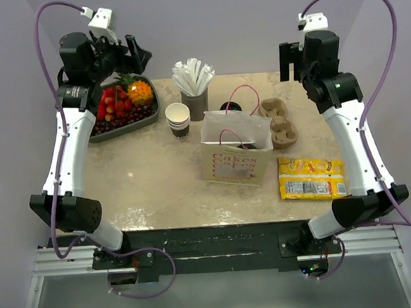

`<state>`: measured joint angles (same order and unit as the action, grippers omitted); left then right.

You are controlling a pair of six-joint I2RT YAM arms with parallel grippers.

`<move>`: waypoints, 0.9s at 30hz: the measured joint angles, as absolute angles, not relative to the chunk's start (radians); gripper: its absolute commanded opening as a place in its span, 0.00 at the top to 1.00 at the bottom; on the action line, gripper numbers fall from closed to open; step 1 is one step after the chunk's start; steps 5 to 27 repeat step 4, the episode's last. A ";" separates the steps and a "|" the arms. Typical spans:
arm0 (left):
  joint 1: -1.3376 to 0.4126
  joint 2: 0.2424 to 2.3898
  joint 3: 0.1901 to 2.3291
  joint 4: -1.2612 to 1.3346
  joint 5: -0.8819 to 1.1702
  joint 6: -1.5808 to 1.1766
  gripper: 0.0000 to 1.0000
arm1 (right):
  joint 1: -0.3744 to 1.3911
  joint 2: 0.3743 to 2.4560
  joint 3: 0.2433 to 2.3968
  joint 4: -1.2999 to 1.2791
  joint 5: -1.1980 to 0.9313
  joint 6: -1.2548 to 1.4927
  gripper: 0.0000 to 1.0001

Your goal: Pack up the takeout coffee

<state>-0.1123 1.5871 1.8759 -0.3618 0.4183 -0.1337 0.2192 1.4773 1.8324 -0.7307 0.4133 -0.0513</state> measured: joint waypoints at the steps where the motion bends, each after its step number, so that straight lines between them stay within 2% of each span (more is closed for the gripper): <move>1: -0.099 1.588 1.875 -0.369 0.395 -0.133 0.14 | 0.219 1.484 1.865 -0.729 0.426 -0.047 0.01; 4: -0.043 1.595 1.879 -0.384 0.319 -0.119 0.11 | 0.219 1.490 1.945 -0.709 0.436 -0.038 0.01; 27: -0.043 1.595 1.879 -0.384 0.319 -0.119 0.11 | 0.219 1.490 1.945 -0.709 0.436 -0.038 0.01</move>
